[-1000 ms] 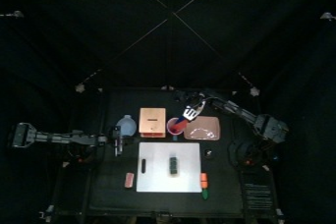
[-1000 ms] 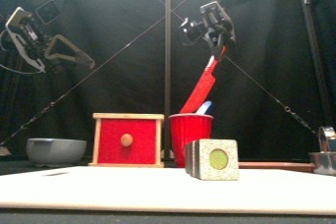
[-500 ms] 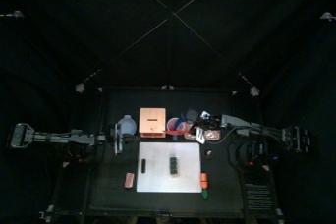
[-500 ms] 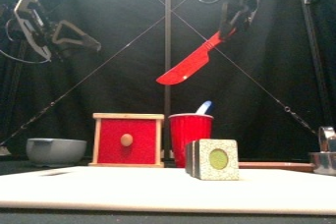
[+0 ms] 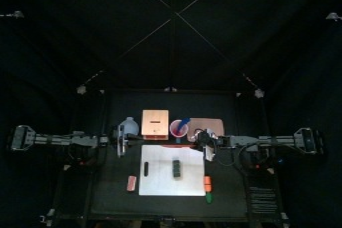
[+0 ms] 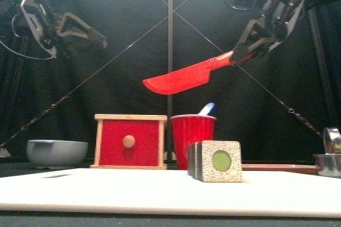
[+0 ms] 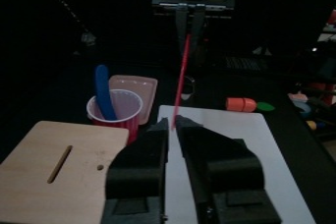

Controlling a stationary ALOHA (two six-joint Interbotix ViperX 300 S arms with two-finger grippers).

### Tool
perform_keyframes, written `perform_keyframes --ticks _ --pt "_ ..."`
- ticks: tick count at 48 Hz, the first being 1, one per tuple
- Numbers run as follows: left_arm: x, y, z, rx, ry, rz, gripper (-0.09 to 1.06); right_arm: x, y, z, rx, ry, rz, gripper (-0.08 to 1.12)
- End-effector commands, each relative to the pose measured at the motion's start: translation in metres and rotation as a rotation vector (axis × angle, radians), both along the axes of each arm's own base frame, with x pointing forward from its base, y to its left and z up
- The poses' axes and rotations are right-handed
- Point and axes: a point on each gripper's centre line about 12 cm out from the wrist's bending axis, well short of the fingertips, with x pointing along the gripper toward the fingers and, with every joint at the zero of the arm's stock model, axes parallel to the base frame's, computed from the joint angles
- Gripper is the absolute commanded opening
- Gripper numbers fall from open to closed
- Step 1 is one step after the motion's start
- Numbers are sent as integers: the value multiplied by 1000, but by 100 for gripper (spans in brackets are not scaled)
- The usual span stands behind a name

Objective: Place sushi on board then cut the sushi with the knife then place the pieces on the plate
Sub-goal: Grasp knife edge with left hand

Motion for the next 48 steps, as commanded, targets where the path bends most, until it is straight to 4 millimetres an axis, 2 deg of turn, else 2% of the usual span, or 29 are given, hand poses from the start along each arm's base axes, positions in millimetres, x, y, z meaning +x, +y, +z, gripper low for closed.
perform_keyframes --ticks 1,12,25,36,48 --pt "19 -11 12 -15 26 -41 82 -1 3 5 -11 -55 17 28" --pt "54 -19 -4 -52 231 -59 86 -3 9 -4 -6 -144 43 28" --pt "92 -25 -21 -61 359 -70 86 -3 16 -13 -1 -156 69 28" --pt "115 -26 -33 -57 403 -71 85 -1 20 -16 3 -145 81 28" --pt "124 -27 -39 -42 425 -78 84 1 23 -21 6 -127 89 28"
